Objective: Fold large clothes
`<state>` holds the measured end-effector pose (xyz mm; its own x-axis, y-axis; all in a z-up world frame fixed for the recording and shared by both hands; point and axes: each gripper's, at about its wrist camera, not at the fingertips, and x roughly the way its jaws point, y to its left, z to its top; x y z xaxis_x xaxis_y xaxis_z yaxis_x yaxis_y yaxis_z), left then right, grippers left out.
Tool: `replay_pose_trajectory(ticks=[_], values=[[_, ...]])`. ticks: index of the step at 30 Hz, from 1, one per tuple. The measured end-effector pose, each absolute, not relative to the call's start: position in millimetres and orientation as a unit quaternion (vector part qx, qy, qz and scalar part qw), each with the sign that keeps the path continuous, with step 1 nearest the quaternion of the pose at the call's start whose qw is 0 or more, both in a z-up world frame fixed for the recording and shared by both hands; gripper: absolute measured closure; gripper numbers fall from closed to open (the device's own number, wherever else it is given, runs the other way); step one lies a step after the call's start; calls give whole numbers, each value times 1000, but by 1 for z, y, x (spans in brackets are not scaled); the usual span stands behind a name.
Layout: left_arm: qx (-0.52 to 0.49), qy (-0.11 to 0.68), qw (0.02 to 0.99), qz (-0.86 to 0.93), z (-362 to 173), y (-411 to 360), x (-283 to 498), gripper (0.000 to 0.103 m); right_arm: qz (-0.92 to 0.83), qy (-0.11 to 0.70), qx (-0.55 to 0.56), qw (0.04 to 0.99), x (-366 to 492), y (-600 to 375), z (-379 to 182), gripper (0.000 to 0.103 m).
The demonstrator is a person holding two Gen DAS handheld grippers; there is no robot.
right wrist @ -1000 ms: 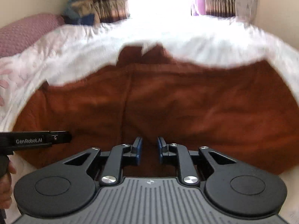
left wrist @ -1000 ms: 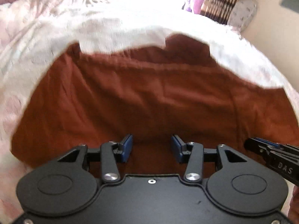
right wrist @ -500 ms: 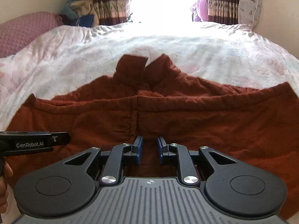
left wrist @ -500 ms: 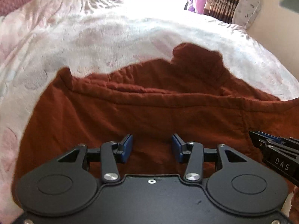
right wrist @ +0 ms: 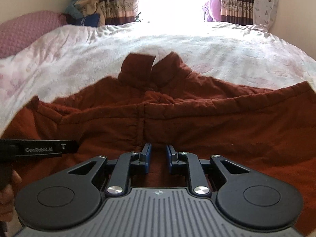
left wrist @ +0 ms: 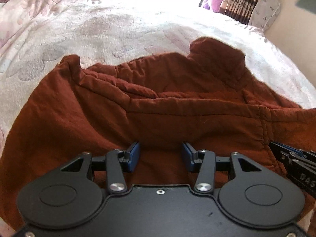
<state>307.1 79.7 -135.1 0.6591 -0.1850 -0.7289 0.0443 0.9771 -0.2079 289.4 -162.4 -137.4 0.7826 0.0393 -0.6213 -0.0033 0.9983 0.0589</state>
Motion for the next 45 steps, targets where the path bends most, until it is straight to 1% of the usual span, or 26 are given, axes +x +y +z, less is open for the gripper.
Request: replay_pose_trajectory(ticks=[1, 6, 9, 11, 16, 20, 24, 29, 36, 37, 45], values=[[-92, 403, 908, -63, -131, 82, 303, 55, 8, 326, 31, 945, 283, -162, -131, 76], [-97, 364, 924, -58, -101, 102, 253, 54, 9, 290, 36, 956, 230, -157, -109, 69], [-105, 348, 931, -39, -88, 124, 206, 53, 11, 295, 36, 955, 211, -153, -115, 68], [-131, 344, 930, -22, -87, 144, 180, 51, 8, 309, 32, 950, 209, -149, -126, 68], [-222, 356, 908, 19, -107, 196, 148, 51, -8, 330, 29, 944, 217, -143, -147, 67], [-302, 352, 885, 26, -129, 217, 145, 50, -15, 334, 23, 942, 221, -139, -150, 66], [-348, 340, 874, 22, -143, 219, 149, 49, -18, 337, 24, 941, 220, -136, -153, 66], [-410, 324, 852, 26, -162, 223, 163, 43, -16, 339, 28, 940, 219, -136, -156, 64], [-427, 309, 850, 24, -176, 228, 182, 39, -12, 342, 36, 939, 221, -140, -159, 64], [-428, 308, 849, 23, -178, 229, 185, 37, -12, 342, 36, 939, 221, -140, -159, 63], [-444, 296, 846, 19, -187, 237, 209, 35, -12, 343, 36, 939, 223, -141, -161, 63]])
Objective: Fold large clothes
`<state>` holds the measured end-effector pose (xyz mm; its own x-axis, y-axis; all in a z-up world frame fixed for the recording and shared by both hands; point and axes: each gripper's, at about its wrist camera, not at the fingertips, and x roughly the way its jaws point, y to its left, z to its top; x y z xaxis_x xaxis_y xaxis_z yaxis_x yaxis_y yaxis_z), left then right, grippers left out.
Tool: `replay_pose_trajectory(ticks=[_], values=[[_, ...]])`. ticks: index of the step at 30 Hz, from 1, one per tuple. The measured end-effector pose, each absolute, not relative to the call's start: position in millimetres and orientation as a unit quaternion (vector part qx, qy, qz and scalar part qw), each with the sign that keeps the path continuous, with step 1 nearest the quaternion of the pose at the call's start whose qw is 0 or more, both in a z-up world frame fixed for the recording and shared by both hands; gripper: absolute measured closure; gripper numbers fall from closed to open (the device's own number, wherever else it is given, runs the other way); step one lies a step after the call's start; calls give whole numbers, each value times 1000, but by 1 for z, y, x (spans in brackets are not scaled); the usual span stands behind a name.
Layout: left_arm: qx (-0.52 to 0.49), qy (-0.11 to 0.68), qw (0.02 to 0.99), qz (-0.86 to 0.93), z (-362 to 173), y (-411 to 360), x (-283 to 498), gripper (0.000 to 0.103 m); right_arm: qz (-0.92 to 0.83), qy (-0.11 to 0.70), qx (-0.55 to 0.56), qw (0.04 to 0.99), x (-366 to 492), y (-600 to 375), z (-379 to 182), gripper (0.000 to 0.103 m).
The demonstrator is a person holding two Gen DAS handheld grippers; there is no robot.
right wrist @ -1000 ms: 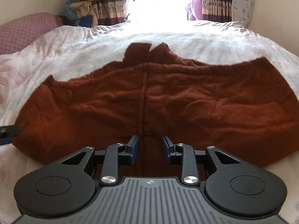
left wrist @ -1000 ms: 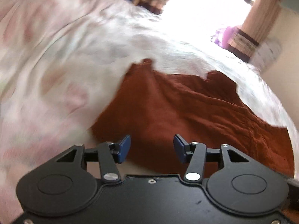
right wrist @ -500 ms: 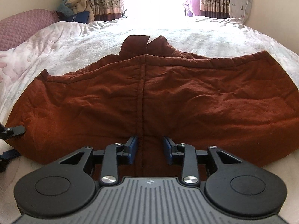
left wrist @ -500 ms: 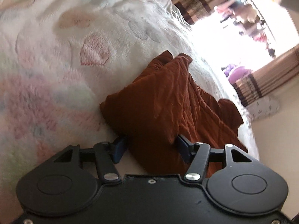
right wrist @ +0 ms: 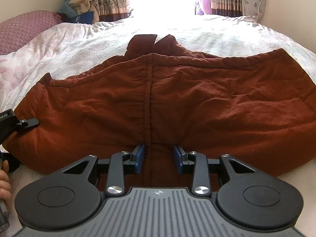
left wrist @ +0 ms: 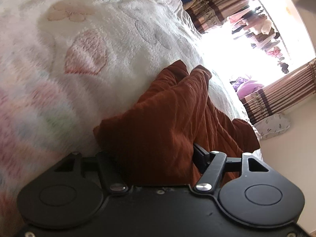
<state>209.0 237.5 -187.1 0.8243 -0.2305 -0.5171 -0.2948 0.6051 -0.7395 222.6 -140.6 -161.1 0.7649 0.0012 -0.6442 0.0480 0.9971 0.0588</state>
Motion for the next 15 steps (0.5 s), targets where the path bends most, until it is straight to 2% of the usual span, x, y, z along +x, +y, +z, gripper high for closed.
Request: replay_pose_trajectory(ticks=[6, 7, 10, 13, 15], values=[[-467, 293, 834, 16, -188, 247, 218, 35, -14, 343, 34, 938, 224, -140, -164, 63], [-465, 295, 835, 14, -187, 248, 218, 41, -15, 344, 33, 938, 223, -139, -164, 63], [-459, 301, 836, 11, -179, 248, 219, 47, -16, 344, 32, 938, 223, -139, -164, 63], [-452, 300, 840, 4, -170, 248, 220, 63, -15, 345, 32, 938, 224, -140, -163, 63], [-442, 298, 846, -4, -162, 244, 222, 67, -13, 345, 30, 938, 223, -140, -163, 63]])
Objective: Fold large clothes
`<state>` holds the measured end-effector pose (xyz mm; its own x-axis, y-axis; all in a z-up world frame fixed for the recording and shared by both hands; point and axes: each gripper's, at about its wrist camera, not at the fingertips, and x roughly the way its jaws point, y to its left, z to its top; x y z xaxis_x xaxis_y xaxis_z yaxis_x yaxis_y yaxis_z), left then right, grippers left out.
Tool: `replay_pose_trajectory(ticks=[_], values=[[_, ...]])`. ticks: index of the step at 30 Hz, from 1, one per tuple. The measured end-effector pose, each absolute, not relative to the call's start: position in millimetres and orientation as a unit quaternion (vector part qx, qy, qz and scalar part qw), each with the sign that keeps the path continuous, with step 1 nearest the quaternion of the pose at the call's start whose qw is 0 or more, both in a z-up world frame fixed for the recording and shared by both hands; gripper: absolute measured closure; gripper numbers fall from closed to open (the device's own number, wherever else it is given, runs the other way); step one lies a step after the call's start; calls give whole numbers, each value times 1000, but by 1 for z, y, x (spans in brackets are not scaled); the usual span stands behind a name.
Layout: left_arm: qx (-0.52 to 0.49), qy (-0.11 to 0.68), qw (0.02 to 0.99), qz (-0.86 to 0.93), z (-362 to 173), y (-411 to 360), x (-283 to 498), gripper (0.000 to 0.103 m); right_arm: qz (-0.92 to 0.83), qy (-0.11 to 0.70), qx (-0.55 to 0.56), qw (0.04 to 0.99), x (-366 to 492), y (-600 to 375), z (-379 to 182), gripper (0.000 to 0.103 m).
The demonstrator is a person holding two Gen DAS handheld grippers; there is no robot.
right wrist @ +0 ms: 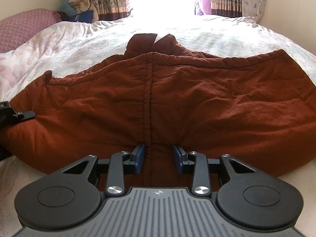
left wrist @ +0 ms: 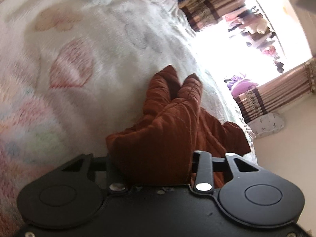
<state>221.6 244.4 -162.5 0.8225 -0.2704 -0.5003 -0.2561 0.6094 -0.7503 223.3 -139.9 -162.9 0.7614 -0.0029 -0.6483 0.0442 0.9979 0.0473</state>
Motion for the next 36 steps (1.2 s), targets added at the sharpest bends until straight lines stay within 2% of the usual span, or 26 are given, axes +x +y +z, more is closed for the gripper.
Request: replay_pose_trajectory(ticks=[5, 9, 18, 25, 36], values=[[-423, 282, 861, -26, -138, 235, 224, 71, -5, 320, 63, 945, 214, -161, -144, 63], [-407, 267, 872, -55, -116, 222, 227, 72, -54, 282, 47, 957, 201, -190, -128, 63], [-381, 252, 881, -122, -72, 171, 237, 75, -78, 306, 67, 947, 210, -232, -150, 63], [-340, 253, 885, -193, -38, 97, 243, 77, -65, 308, 87, 945, 214, -241, -161, 63], [-305, 263, 853, -331, -21, -59, 257, 77, -109, 260, 129, 951, 154, -327, -126, 63]])
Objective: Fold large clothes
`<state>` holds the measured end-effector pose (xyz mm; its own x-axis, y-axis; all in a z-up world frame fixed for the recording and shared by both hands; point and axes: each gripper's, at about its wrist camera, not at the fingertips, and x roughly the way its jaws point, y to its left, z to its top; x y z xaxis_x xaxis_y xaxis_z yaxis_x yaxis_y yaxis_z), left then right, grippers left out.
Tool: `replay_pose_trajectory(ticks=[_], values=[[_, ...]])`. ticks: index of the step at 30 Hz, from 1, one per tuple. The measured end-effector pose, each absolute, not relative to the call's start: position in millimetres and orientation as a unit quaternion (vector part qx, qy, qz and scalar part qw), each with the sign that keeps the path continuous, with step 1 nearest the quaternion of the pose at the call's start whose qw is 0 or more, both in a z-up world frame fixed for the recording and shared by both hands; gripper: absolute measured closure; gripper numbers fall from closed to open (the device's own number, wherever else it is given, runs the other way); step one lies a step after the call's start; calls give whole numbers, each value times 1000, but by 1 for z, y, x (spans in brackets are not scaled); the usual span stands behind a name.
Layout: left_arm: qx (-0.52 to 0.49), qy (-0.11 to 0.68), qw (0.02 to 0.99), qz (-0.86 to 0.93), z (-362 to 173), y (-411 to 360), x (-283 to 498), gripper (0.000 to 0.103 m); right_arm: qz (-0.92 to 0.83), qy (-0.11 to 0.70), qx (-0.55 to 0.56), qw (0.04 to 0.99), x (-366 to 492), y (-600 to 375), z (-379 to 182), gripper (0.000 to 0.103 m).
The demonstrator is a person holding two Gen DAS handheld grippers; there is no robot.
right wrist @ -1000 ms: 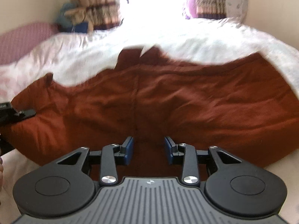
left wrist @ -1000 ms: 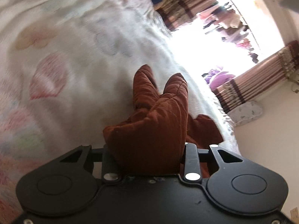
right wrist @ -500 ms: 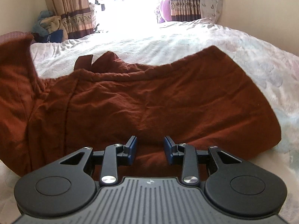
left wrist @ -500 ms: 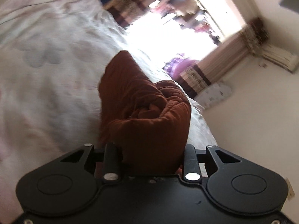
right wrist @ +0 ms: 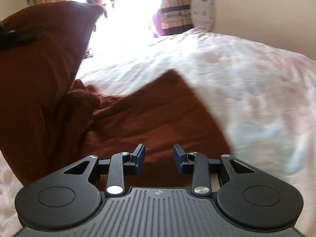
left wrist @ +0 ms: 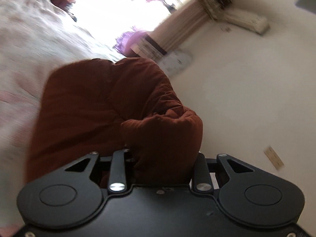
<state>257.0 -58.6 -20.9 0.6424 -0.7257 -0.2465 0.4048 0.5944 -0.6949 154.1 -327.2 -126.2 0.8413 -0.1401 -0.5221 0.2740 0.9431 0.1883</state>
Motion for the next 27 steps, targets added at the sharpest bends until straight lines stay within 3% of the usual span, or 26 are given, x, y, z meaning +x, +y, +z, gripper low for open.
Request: replay_pose_trajectory(ticks=[4, 6, 8, 13, 18, 27], values=[[-257, 314, 847, -343, -61, -134, 272, 73, -140, 266, 139, 944, 139, -361, -132, 63], [-216, 348, 852, -327, -87, -165, 282, 64, -150, 273, 149, 939, 133, -374, -136, 63], [-162, 383, 850, -323, -114, -194, 294, 47, -154, 276, 157, 936, 129, -382, -138, 63], [-32, 353, 874, -333, -128, -236, 290, 31, -163, 273, 169, 933, 117, -392, -137, 63], [-23, 324, 877, -353, -89, -232, 272, 31, -159, 254, 221, 928, 107, -403, -125, 63], [-131, 241, 864, -421, -26, -156, 248, 30, -118, 224, 249, 935, 99, -391, -101, 63]])
